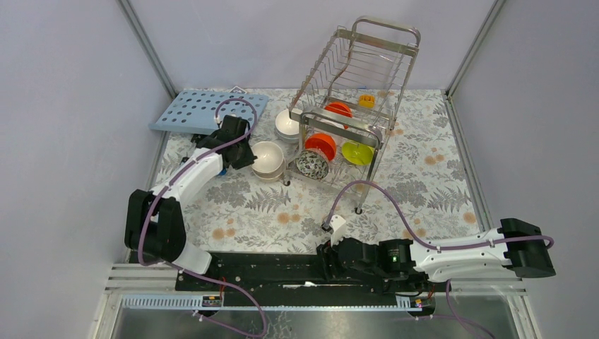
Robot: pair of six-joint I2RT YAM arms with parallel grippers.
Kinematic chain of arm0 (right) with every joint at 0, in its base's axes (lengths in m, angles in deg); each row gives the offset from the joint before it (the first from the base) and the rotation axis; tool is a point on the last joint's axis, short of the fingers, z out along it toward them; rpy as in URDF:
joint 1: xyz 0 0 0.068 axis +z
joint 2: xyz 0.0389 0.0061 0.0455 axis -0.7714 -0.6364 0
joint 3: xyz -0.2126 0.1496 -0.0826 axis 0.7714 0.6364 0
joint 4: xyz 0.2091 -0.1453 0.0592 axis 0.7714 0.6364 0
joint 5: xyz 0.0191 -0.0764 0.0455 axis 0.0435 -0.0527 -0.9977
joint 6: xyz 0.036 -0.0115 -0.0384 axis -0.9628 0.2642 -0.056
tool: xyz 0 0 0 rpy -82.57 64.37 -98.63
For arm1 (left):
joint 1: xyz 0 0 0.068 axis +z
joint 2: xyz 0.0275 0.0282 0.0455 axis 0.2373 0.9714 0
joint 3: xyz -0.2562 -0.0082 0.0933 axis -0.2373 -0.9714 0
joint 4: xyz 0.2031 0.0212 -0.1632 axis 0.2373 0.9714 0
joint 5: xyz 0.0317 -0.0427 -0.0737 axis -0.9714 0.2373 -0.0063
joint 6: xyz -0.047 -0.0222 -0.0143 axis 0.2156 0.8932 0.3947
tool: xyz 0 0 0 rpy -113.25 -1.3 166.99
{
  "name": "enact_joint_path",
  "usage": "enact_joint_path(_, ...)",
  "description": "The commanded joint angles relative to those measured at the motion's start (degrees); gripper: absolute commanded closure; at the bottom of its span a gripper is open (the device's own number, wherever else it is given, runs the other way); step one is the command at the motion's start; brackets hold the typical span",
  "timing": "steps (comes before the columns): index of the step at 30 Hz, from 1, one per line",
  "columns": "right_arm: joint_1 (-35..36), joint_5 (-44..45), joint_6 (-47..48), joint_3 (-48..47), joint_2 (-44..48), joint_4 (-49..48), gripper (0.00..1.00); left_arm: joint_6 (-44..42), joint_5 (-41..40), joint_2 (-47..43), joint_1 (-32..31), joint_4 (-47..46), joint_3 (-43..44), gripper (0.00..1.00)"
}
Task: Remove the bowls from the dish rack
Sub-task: Place the bowl with the bowl.
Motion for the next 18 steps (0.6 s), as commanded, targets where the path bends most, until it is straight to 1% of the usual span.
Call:
enact_joint_path(1, 1.2, 2.8, -0.2, -2.2, -0.1, -1.2, 0.39, 0.4, 2.0, 0.2, 0.6, -6.4, 0.8, 1.0)
enact_joint_path(18, 2.7, 5.0, -0.8, -3.0, -0.8, 0.1, 0.38, 0.4, 4.1, 3.1, 0.9, -8.2, -1.3, 1.0)
